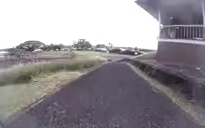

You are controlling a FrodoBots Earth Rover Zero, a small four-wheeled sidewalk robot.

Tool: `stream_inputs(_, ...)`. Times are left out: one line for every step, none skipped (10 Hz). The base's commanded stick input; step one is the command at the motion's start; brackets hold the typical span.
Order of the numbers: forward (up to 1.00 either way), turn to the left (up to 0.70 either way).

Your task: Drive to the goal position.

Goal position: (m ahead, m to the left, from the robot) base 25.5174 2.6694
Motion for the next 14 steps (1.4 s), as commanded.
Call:
stream_inputs(0.85, -0.07)
stream_inputs(0.85, 0.00)
stream_inputs(0.85, 0.00)
stream_inputs(0.85, 0.00)
stream_inputs(0.85, 0.00)
stream_inputs(0.85, 0.00)
stream_inputs(0.85, 0.00)
stream_inputs(0.85, 0.00)
stream_inputs(0.85, 0.00)
stream_inputs(0.85, 0.00)
stream_inputs(0.85, 0.00)
stream_inputs(0.85, 0.00)
stream_inputs(0.85, -0.14)
stream_inputs(0.85, -0.30)
